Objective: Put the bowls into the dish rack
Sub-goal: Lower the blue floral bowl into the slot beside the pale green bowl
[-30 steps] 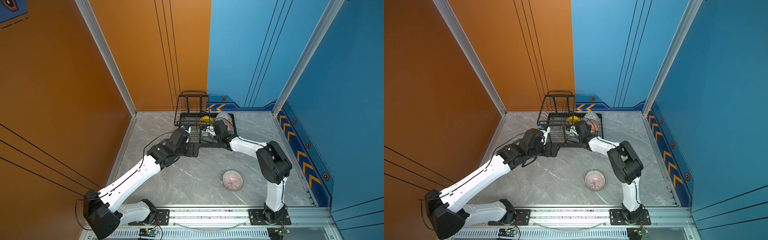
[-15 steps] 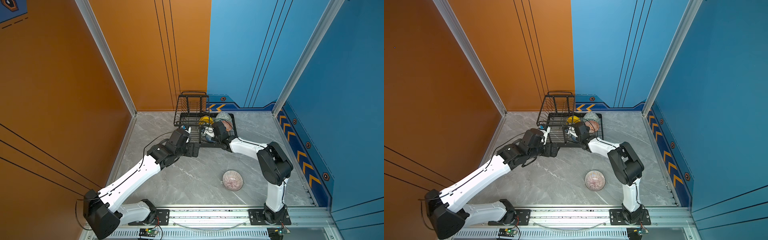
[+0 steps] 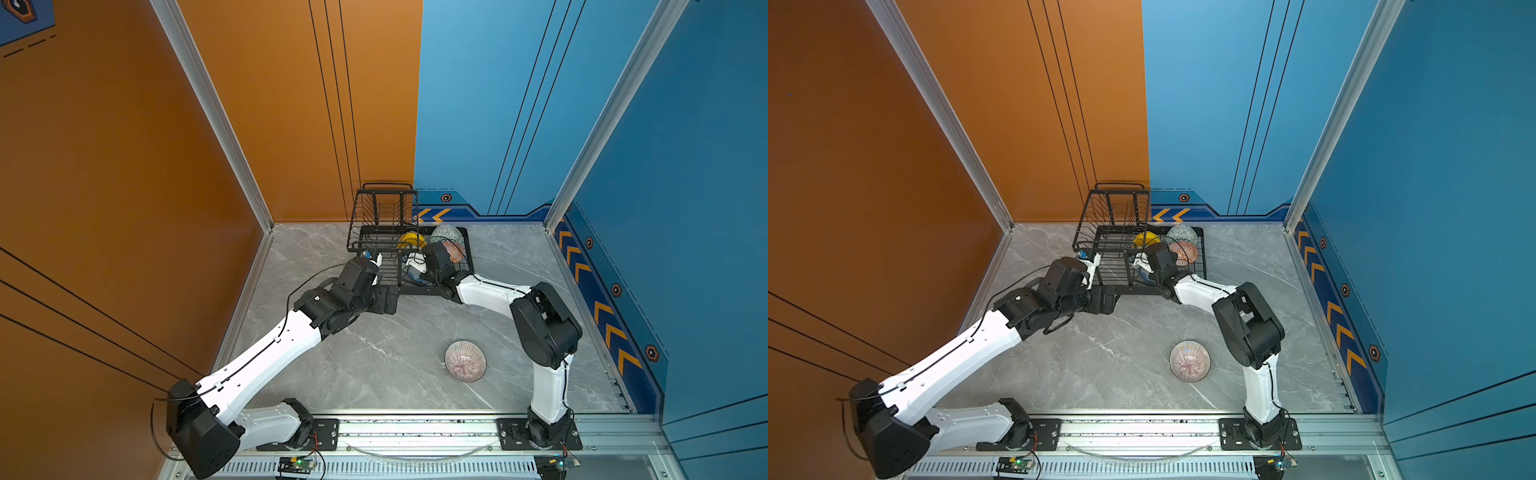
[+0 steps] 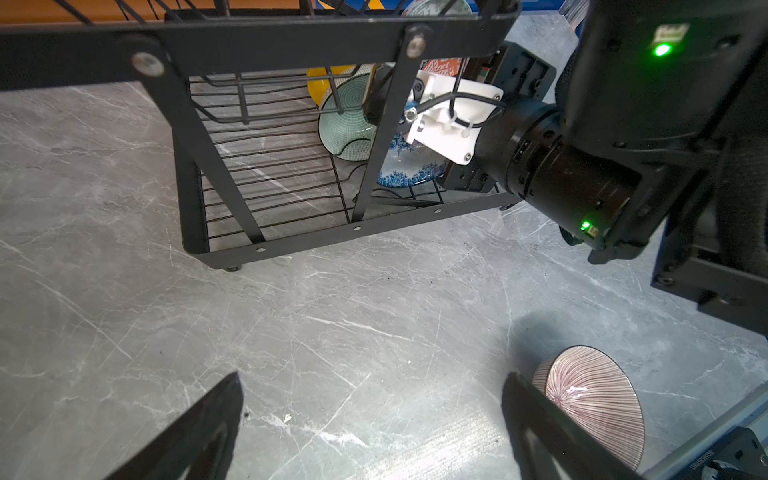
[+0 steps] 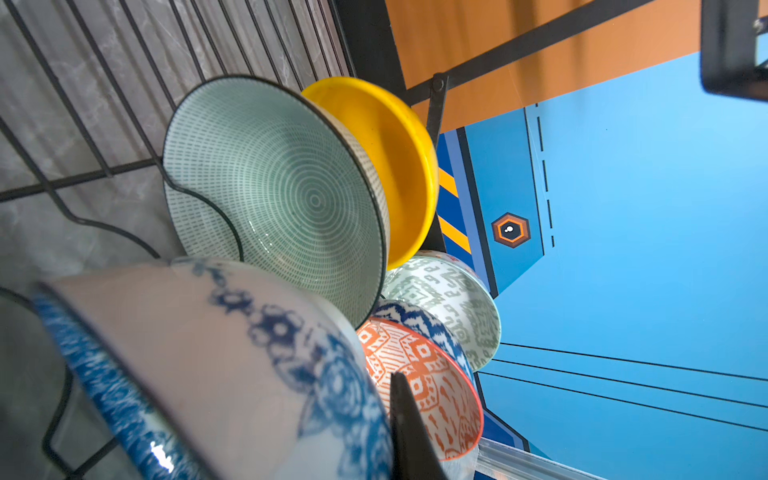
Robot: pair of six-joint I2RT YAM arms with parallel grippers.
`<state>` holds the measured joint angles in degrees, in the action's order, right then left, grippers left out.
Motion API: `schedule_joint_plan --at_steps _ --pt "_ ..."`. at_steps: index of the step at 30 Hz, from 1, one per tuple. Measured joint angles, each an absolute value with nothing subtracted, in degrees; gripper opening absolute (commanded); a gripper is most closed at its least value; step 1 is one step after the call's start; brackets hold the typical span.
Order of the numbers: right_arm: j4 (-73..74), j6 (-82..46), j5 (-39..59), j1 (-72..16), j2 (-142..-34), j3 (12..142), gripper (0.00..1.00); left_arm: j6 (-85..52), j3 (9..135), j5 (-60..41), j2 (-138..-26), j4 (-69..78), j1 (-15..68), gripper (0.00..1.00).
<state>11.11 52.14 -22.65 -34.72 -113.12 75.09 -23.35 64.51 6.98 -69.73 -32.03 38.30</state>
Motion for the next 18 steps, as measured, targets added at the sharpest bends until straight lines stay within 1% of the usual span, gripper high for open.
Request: schedule_joint_plan --at_steps 6,18 --pt "11.0 50.0 -22.8 -35.1 -114.9 77.5 0.00 -23.4 64.5 7.0 -69.7 -32.0 38.3 0.98" --pt "13.8 45.8 -24.9 -35.7 -116.7 77.8 0.00 -23.4 64.5 7.0 -69.8 -32.0 38.3 0.98"
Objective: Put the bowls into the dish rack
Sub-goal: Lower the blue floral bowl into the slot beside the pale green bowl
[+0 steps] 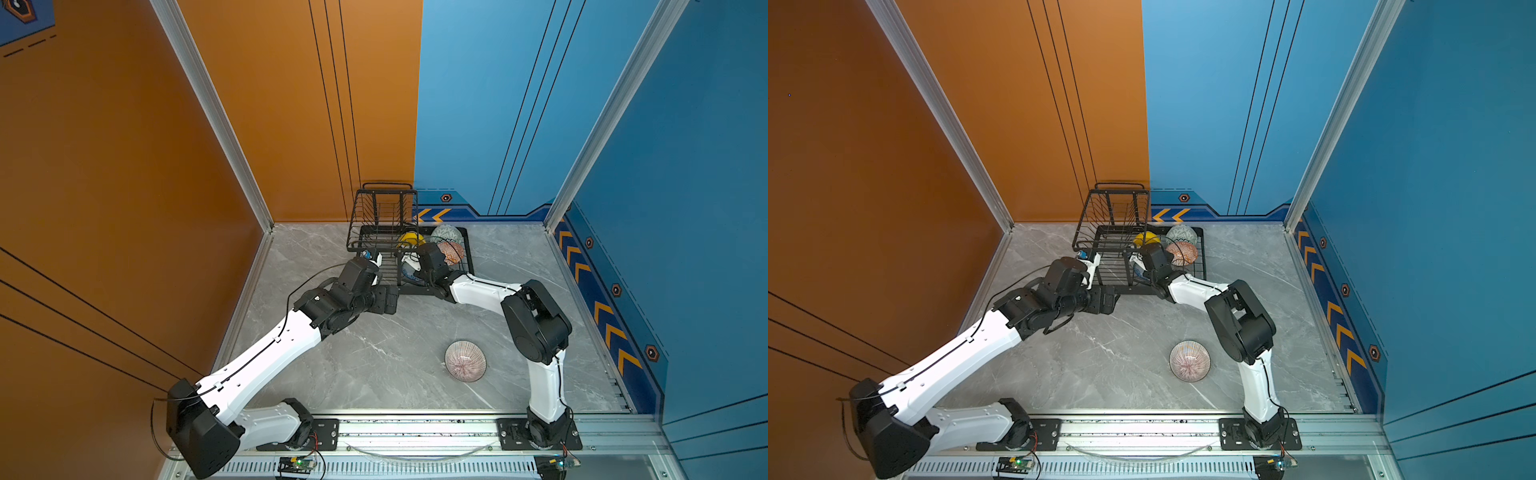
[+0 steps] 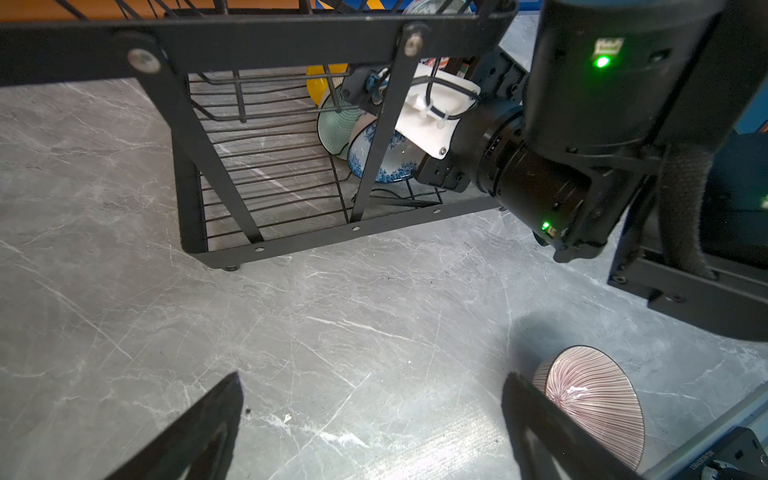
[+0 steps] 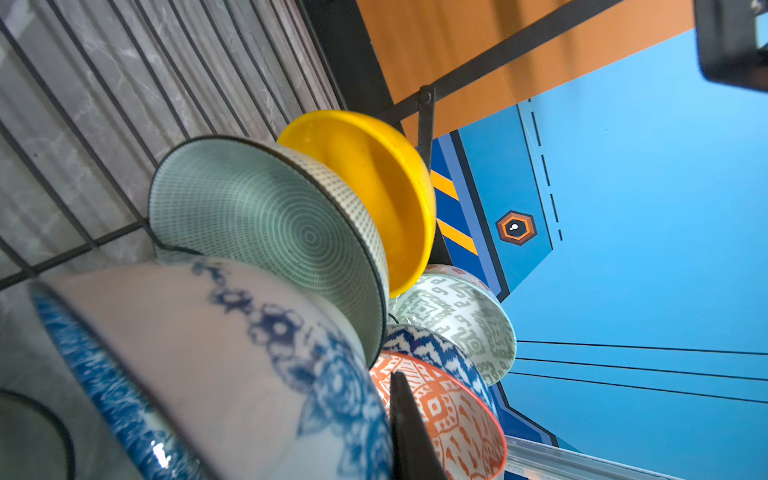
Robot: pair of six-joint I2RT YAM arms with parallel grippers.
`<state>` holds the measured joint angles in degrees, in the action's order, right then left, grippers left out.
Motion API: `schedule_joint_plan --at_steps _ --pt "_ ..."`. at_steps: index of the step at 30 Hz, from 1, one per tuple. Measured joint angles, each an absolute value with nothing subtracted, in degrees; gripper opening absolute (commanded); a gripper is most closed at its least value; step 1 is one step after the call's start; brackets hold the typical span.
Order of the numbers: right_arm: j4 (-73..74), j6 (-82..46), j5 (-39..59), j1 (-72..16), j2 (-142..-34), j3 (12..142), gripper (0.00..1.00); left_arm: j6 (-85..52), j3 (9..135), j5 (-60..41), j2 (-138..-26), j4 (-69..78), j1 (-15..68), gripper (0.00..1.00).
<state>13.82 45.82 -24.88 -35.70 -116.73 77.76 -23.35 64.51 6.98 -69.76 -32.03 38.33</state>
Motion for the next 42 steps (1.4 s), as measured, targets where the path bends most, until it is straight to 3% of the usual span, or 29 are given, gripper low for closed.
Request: schedule_joint_plan --at_steps 18,42 --pt "25.8 39.3 -20.7 -35.5 -117.3 72.3 0.00 -23.4 64.5 7.0 -70.0 -32.0 38.4 0.98" --pt "23.8 35.0 -14.8 -35.0 -116.4 70.5 0.00 -23.4 64.5 7.0 -70.8 -32.1 38.4 0.98"
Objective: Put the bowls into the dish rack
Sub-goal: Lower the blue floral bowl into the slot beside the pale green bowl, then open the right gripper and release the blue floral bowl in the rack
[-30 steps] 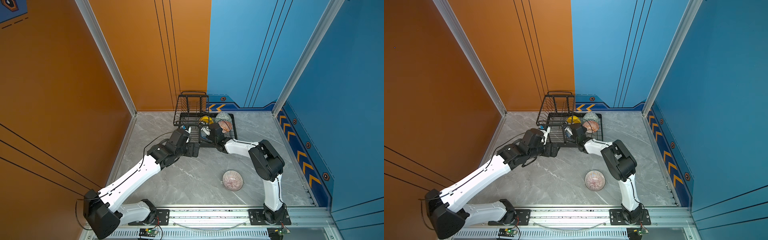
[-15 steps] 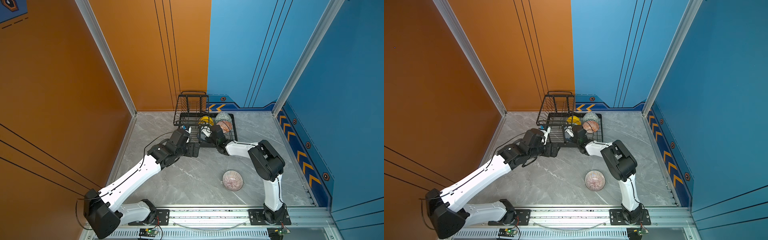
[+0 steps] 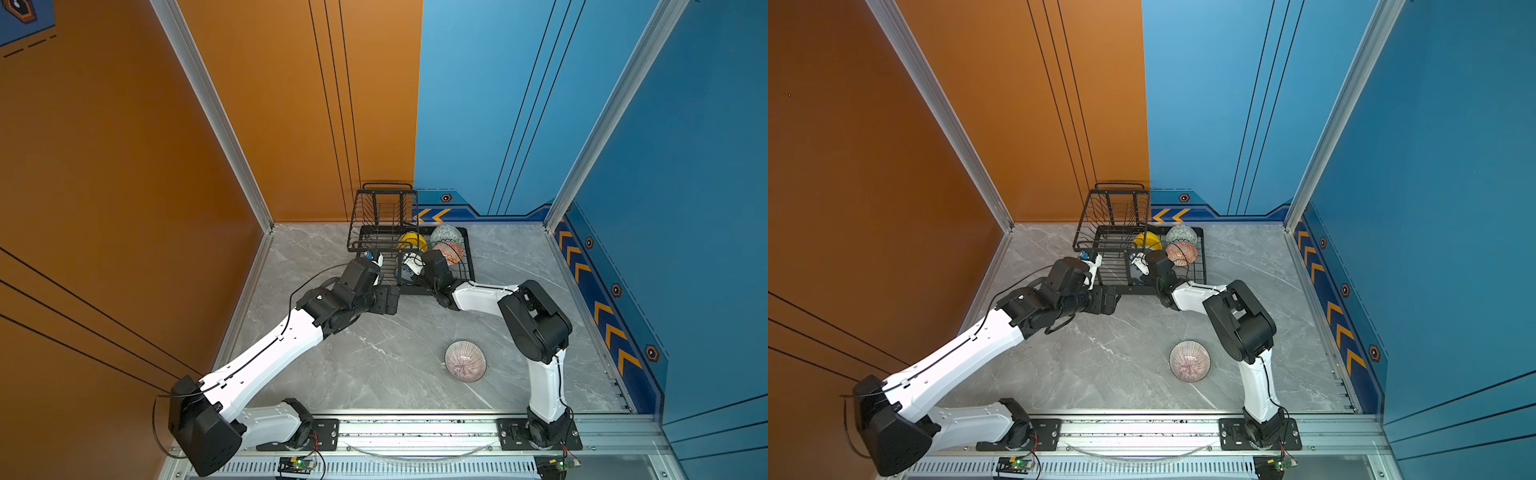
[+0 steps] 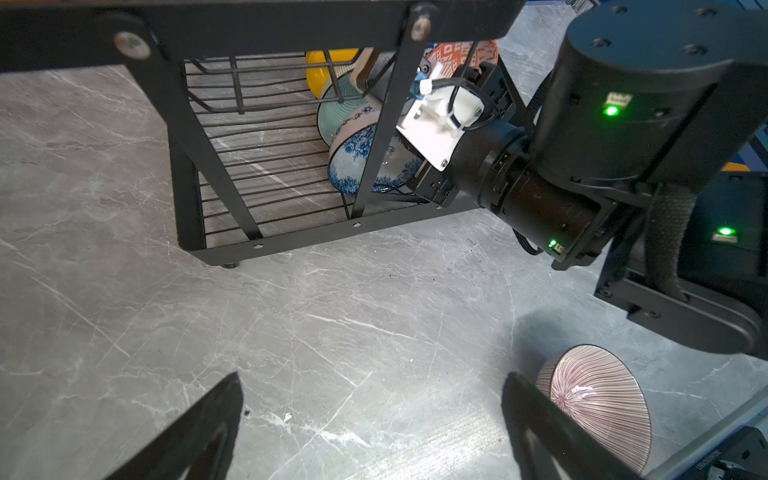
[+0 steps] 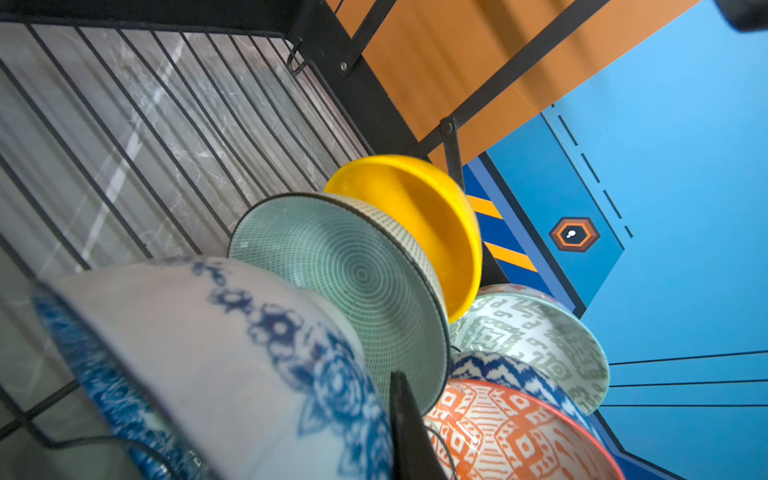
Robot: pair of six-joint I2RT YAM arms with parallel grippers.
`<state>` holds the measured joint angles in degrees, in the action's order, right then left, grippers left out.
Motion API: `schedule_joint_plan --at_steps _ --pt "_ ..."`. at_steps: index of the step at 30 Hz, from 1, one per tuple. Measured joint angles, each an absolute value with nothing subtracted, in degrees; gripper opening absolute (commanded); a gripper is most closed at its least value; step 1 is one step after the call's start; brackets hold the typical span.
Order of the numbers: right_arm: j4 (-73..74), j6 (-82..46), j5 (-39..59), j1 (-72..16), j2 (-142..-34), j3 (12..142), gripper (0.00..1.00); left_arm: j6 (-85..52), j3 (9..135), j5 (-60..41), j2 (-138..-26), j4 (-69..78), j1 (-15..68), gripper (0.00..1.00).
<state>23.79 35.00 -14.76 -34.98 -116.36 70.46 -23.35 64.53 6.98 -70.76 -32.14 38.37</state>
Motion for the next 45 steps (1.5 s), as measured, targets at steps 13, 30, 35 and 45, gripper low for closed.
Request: schedule_joint_plan --at_steps 13,30,35,45 --pt "22.2 34.0 -13.2 -34.8 -115.8 70.0 0.11 -23.4 64.5 7.0 -71.0 -32.4 38.4 0.98" --pt "19.6 33.4 -12.6 -34.9 -115.0 70.0 0.23 -23.4 64.5 7.0 -71.0 -32.4 38.4 0.98" --pt "18.7 33.4 -12.6 -35.0 -114.7 70.0 0.26 -23.4 64.5 7.0 -71.0 -32.4 38.4 0.98" --pt "18.4 33.1 -12.6 -35.4 -114.6 70.0 0.39 -23.4 64.5 7.0 -71.0 -32.4 38.6 0.98"
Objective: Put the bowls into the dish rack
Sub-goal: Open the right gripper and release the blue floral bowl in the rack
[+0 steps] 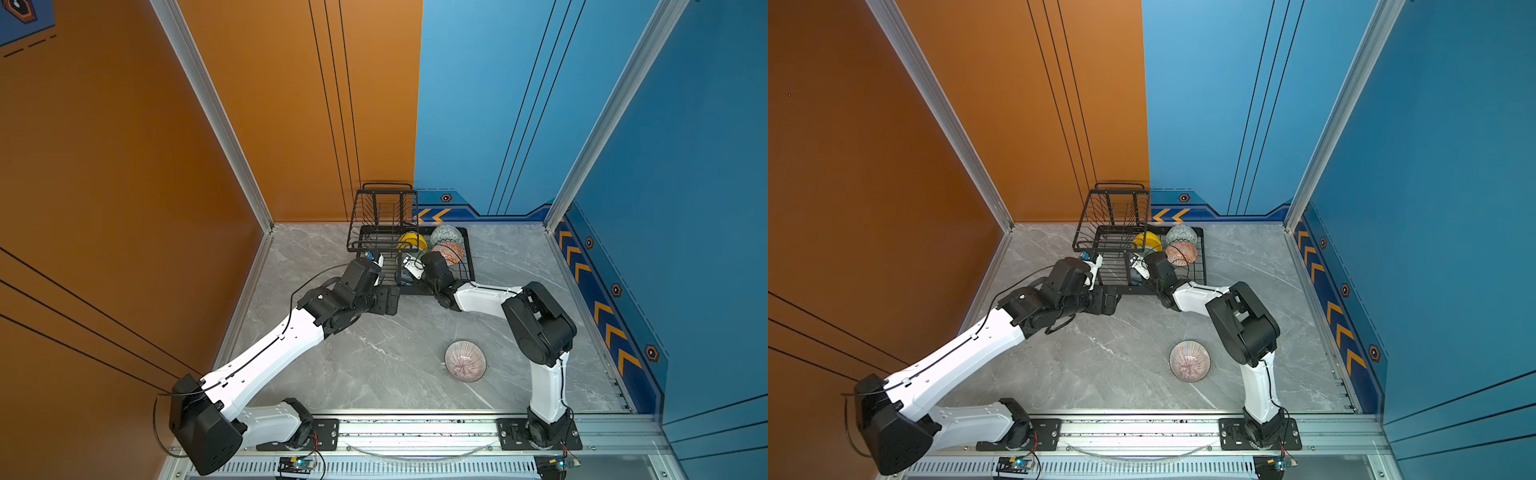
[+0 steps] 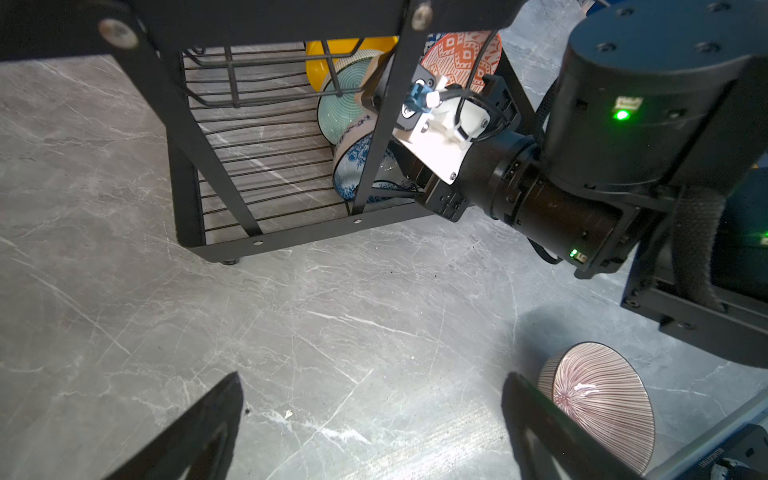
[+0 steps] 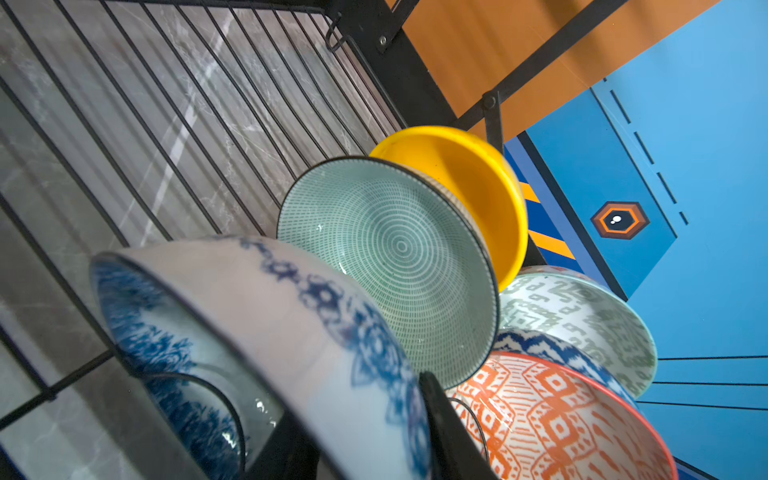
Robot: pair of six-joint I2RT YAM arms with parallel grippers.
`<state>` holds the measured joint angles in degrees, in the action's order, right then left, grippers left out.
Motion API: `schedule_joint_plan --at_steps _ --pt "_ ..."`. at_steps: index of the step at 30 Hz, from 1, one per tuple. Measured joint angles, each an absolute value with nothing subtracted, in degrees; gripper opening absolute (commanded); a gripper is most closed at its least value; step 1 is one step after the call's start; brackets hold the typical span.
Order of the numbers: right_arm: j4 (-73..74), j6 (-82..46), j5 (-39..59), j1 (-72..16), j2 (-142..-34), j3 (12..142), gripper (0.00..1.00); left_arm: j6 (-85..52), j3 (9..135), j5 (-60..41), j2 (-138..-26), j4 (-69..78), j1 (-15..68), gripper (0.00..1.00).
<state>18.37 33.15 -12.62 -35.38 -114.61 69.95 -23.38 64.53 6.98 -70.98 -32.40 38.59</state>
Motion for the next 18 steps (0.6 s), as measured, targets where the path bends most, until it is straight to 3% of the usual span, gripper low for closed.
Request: schedule_joint_plan --at_steps 6,18 --pt "17.7 33.1 -12.6 -35.4 -114.2 70.0 0.42 -23.4 64.5 7.0 -71.0 -32.4 38.7 0.98" --pt "16.9 33.1 -12.8 -35.4 -113.4 70.0 0.56 -23.4 64.5 7.0 -71.0 -32.4 38.7 0.98"
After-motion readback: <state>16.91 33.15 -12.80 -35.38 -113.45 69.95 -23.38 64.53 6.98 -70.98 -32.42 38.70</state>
